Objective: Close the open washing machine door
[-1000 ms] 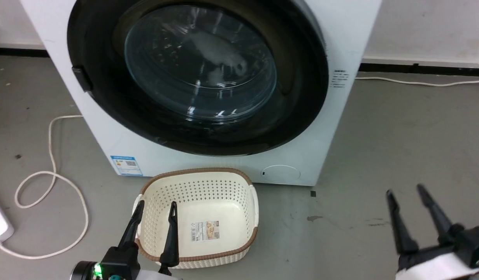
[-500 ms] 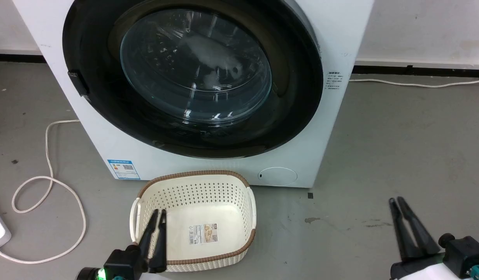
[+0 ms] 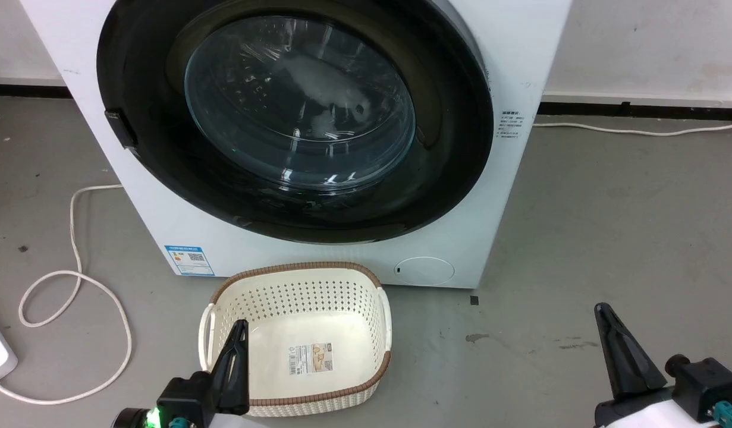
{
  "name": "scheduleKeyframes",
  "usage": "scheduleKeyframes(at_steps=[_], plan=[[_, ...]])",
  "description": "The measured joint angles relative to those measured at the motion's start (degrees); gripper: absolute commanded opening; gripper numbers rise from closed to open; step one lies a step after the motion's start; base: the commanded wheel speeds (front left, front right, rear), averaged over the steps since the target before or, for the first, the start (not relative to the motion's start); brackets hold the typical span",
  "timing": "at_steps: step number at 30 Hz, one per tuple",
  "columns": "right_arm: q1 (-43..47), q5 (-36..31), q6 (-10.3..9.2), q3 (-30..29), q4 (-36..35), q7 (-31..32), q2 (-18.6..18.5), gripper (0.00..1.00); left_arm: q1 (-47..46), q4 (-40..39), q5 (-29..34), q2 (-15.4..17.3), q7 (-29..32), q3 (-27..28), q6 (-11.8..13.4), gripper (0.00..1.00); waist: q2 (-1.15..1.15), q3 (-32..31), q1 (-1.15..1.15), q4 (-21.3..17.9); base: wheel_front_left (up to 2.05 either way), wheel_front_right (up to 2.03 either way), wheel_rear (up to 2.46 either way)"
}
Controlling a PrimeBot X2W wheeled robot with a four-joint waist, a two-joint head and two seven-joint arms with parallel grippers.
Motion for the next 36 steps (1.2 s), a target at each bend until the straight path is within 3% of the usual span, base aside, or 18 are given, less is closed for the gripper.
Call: scheduleKeyframes(at_steps=[36], plan=[[-0.53, -1.68, 0.00, 0.46, -0.76, 4.72, 0.91, 0.00, -0.90, -1.36, 2.35, -0.26, 4.55, 2.13, -0.46, 0.00, 0.00, -0.62, 0.00, 0.52, 0.00, 0.00, 0.00]])
